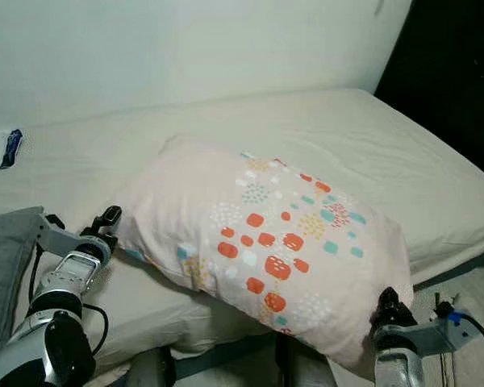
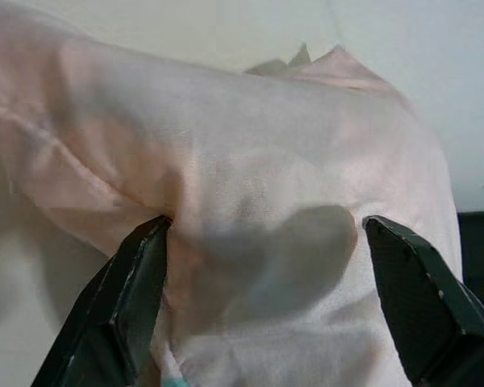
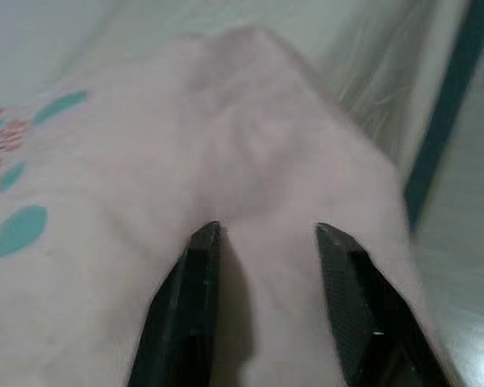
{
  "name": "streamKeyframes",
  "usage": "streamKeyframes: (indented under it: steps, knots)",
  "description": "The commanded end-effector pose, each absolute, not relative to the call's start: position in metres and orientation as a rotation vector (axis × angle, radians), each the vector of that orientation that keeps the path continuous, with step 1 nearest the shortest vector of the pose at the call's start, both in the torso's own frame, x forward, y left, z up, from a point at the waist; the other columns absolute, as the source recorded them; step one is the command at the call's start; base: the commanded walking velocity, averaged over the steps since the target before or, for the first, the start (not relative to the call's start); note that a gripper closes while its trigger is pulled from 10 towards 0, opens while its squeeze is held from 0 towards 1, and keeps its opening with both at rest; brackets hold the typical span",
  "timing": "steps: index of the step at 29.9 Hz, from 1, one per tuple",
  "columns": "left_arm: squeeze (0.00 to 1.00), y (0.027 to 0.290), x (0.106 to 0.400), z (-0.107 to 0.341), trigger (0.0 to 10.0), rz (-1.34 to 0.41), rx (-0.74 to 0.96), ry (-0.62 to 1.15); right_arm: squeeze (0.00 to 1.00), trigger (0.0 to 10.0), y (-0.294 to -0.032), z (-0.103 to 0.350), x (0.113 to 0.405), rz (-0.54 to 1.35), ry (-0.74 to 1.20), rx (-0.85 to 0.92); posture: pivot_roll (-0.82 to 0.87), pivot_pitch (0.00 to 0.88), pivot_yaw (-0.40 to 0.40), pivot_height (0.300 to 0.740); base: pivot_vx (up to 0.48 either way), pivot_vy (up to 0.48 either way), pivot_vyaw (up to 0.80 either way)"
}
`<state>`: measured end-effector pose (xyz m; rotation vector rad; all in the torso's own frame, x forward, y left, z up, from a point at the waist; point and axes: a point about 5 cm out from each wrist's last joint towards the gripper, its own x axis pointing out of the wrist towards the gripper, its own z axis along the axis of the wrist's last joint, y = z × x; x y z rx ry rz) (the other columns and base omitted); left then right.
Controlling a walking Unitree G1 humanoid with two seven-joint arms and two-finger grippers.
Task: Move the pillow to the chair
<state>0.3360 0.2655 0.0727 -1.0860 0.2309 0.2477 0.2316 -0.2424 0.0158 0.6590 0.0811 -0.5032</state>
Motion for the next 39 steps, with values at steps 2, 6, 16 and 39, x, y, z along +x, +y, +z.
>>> streamKeyframes:
  steps: [2,6,16,39]
  knots:
    - [0.00,0.266,0.338,0.075,10.0,0.243,-1.054,0.232,1.00,10.0,-0.232,0.010,0.236,-0.409,0.130,0.649,0.00,0.049,-0.042,0.581,0.000,0.000,0.00]
    - [0.00,0.266,0.336,0.074,10.0,0.238,-1.049,0.235,1.00,10.0,-0.229,0.011,0.237,-0.371,0.132,0.653,0.00,0.045,-0.046,0.581,0.000,0.000,0.00]
    - [0.00,0.266,0.335,0.073,10.0,0.226,-1.028,0.241,1.00,10.0,-0.241,0.008,0.232,-0.422,0.110,0.637,0.00,0.044,-0.049,0.581,0.000,0.000,0.00]
    - [0.00,0.256,0.339,0.073,10.0,0.208,-1.003,0.254,0.00,4.9,-0.160,0.039,0.306,0.238,0.203,0.144,0.00,0.061,-0.035,0.581,0.000,0.000,0.00]
